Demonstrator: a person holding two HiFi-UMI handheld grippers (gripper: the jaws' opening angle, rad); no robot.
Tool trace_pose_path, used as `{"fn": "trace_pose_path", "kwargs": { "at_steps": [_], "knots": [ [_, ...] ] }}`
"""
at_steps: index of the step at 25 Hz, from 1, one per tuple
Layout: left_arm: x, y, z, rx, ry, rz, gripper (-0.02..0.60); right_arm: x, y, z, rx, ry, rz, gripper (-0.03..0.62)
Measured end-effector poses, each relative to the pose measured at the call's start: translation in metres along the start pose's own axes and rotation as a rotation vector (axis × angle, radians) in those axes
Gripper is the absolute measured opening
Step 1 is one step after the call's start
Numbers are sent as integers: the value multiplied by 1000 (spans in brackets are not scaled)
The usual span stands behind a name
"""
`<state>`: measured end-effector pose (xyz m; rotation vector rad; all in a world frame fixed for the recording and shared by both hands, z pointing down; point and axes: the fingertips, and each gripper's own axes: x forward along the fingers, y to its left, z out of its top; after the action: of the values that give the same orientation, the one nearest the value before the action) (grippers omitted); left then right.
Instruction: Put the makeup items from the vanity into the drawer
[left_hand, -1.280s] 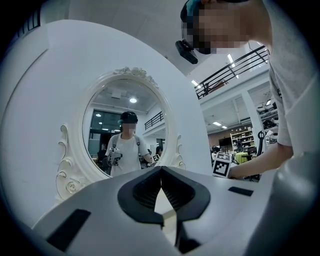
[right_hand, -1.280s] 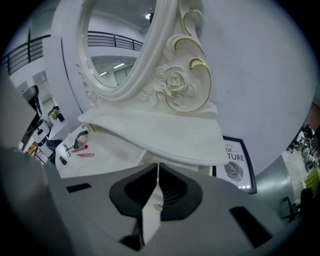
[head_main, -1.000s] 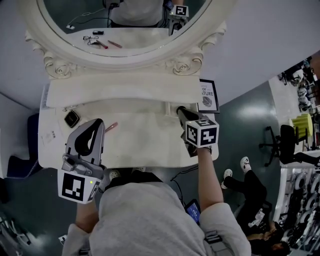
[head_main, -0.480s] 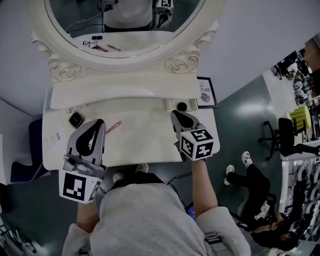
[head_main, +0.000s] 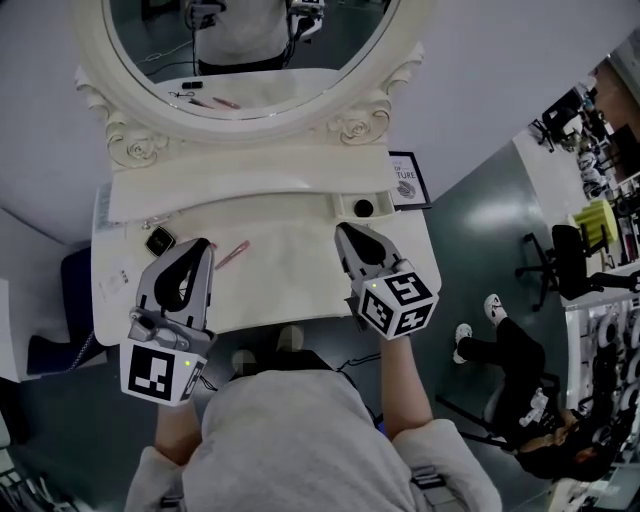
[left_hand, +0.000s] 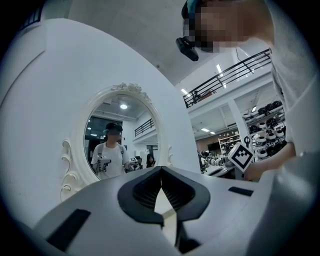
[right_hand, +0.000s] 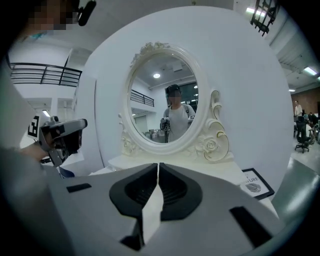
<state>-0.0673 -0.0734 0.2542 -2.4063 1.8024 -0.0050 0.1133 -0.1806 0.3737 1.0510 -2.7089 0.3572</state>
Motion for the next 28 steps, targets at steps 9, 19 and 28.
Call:
{"fn": "trace_pose_path", "kwargs": {
  "at_steps": [9,19,28],
  "knots": [
    [-14,-1,8,1,-21,-30,15,-30,47,36,-41,-143,39,28],
    [-29,-2,16,1,-44,-62,15,-59,82,63,-77,-263,30,28],
    [-40,-5,18,13,-56,-98,15,-75,110,71,-81,-326,51,28]
  ]
}}
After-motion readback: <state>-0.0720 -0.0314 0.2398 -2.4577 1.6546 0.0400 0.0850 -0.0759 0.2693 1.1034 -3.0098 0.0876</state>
